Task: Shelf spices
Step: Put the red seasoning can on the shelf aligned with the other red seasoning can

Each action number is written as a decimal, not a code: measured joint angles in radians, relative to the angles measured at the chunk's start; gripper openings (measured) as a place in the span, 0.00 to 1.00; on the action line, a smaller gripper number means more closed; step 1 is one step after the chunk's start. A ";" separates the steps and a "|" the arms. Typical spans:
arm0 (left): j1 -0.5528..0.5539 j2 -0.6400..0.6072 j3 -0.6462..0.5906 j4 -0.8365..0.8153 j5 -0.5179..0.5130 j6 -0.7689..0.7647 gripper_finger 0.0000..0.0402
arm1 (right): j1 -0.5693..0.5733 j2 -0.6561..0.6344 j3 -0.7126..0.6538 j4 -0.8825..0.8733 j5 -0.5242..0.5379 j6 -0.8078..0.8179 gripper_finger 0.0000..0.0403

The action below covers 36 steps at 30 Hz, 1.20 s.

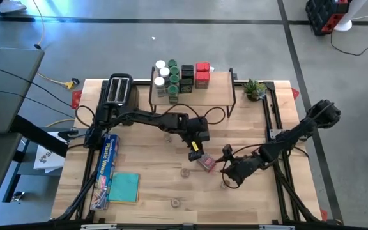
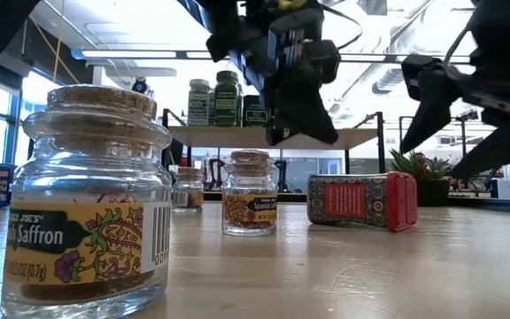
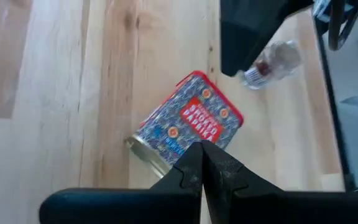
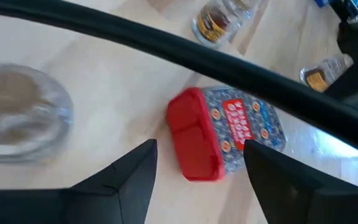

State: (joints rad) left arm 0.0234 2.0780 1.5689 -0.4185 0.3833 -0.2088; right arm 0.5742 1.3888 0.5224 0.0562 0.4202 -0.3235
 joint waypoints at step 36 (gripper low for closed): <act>0.006 0.079 -0.007 -0.024 -0.060 0.040 0.00 | -0.163 0.041 0.003 0.256 0.124 -0.013 0.59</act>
State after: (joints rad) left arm 0.0296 2.1566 1.5620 -0.4422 0.3230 -0.1692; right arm 0.4113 1.4296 0.5255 0.3117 0.5443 -0.3364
